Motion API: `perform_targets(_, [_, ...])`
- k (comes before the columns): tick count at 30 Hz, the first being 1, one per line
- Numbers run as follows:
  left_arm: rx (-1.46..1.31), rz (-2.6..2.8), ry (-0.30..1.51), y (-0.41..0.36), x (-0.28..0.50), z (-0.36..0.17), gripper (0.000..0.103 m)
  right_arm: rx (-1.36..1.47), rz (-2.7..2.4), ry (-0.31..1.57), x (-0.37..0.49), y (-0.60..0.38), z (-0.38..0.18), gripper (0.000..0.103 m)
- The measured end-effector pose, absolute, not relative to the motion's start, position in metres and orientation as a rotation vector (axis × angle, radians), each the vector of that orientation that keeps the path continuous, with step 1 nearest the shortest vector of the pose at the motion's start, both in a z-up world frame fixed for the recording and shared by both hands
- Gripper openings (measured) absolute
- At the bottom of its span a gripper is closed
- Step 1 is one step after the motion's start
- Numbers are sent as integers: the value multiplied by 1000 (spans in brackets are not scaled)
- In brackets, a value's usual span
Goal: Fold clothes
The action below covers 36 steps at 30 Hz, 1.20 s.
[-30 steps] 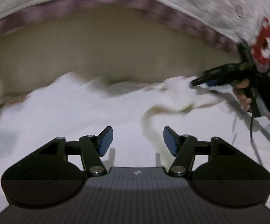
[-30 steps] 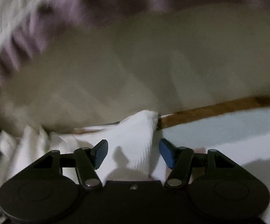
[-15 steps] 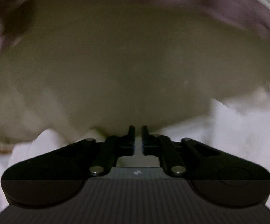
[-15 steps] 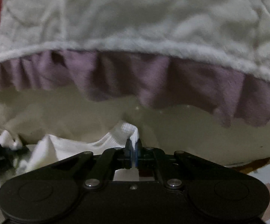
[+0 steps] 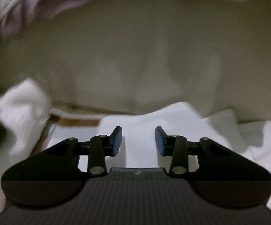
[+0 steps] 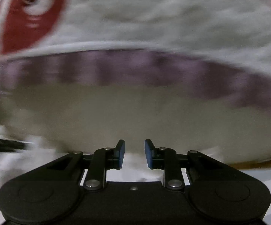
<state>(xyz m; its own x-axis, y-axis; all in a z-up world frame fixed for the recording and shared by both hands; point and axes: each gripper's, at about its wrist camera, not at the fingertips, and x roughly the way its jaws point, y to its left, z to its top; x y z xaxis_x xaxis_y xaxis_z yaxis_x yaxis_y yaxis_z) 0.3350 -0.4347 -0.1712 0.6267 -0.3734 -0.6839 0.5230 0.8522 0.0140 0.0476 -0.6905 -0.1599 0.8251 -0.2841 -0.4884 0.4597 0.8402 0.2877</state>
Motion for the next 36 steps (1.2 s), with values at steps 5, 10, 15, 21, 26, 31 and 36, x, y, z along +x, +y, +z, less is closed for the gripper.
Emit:
perform_targets(5, [206,-566,803,-417,345,-189,26,586,-112,667,132,-673,-185,36])
perform_targets(10, [235,-611,801,-405,352,-187,26,501,-250,731,192,-647,-213,57])
perform_targets(15, [315,-640,740,-415,354,-188,26,308,-226,690,190,-625,-201,5])
perform_targets(21, [426,-564,656,-427,345,-191,26,236,-449,550,157,-631,-168,4])
perform_targets(26, [556,-453,609,-448,338,-186,20,419,-519,526,117,-664,-160,19])
perform_targets(31, [377,-804,553,-456,273,-150,24,718,-452,404,21,-662,-161,42])
perform_targets(36, [589,-1192,464,-506,178,-152,44,648,-638,579,10,-675,-167,43])
